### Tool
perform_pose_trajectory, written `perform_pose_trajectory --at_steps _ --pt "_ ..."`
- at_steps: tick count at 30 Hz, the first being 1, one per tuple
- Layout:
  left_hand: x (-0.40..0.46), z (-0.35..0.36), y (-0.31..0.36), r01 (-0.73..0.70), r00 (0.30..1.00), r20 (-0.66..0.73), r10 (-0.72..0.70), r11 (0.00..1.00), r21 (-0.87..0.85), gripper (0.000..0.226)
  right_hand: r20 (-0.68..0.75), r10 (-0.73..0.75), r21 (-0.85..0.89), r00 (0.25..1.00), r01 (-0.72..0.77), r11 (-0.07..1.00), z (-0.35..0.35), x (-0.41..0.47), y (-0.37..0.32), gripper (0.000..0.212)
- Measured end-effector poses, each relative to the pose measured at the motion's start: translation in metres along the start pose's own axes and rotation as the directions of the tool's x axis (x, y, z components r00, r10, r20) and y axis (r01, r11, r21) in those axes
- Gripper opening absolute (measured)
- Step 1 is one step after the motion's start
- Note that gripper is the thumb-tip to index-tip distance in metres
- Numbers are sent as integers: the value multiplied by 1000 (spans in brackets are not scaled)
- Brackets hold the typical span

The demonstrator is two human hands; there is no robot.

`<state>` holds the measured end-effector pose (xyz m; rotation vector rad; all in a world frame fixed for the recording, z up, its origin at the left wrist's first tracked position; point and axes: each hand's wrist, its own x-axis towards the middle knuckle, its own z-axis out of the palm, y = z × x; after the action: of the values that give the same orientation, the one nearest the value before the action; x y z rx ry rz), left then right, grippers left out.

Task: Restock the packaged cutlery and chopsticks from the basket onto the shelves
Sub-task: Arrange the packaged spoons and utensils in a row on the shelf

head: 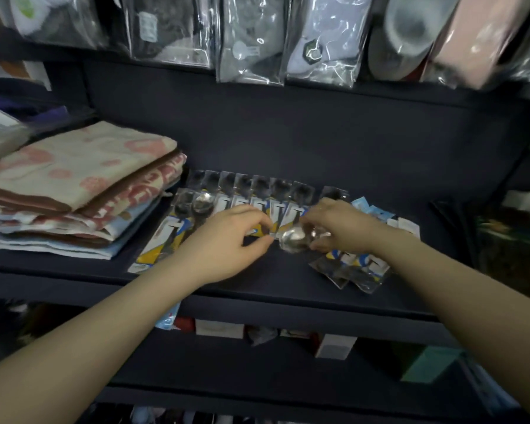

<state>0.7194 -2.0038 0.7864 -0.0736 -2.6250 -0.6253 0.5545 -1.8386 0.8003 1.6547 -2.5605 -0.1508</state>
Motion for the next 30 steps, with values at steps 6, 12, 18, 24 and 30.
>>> perform_pose_trajectory --at_steps 6,12,18,24,30 --pt "2 2 4 164 975 -126 -185 973 -161 17 -367 -99 120 925 152 981 4 5 7 20" --pt "4 15 13 226 965 -67 -254 934 -278 23 -595 24 337 803 222 915 -10 5 16 15" --pt "10 14 31 102 978 -110 -176 870 -483 43 -698 279 600 659 325 731 -59 6 -19 10" --pt "4 13 32 66 951 -238 -199 879 -473 36 -607 274 711 746 356 606 -67 29 -74 24" --pt "-10 -5 14 243 876 -98 -471 609 -755 21 -551 401 770 732 260 583 -45 57 -75 22"
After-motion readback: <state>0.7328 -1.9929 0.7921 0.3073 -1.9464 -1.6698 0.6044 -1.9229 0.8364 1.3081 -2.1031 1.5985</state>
